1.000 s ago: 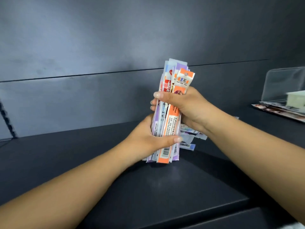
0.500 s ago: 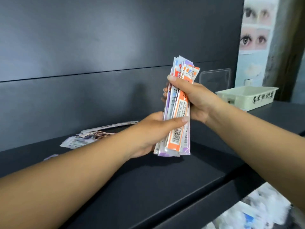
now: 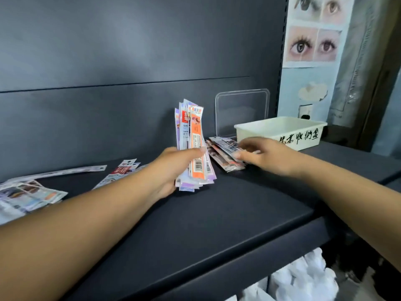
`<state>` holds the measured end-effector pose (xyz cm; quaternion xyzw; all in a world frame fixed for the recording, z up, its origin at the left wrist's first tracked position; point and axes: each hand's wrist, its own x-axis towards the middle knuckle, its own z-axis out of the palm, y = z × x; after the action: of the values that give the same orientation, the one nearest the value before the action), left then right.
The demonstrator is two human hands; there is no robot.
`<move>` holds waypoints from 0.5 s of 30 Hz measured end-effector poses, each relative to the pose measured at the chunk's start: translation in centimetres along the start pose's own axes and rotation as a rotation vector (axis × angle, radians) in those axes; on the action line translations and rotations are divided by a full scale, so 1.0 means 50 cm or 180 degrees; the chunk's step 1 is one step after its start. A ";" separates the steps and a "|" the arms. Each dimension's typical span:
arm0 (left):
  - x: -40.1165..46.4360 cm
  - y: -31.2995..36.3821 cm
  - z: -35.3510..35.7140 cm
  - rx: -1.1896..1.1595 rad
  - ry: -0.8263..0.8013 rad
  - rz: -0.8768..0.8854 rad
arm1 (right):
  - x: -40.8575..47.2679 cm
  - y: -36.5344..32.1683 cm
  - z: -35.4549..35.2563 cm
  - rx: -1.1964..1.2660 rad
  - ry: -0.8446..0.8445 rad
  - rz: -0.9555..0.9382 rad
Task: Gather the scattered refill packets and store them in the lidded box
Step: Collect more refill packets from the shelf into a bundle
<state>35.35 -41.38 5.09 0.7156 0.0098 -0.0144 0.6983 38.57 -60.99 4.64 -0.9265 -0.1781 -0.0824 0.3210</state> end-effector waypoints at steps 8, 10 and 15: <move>0.071 -0.006 0.048 0.0464 0.0461 -0.0070 | 0.011 0.033 -0.011 -0.0414 0.0398 0.0216; 0.082 -0.007 0.063 0.0470 0.0577 -0.0108 | 0.016 0.049 -0.007 -0.0693 0.0173 0.0506; 0.120 -0.015 0.083 0.0557 0.0620 -0.0122 | 0.032 0.060 0.002 -0.0513 -0.0244 0.0599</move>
<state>41.29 -45.53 4.01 0.7715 0.0899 0.0410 0.6285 41.20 -62.69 3.27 -0.9644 -0.0953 -0.0304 0.2448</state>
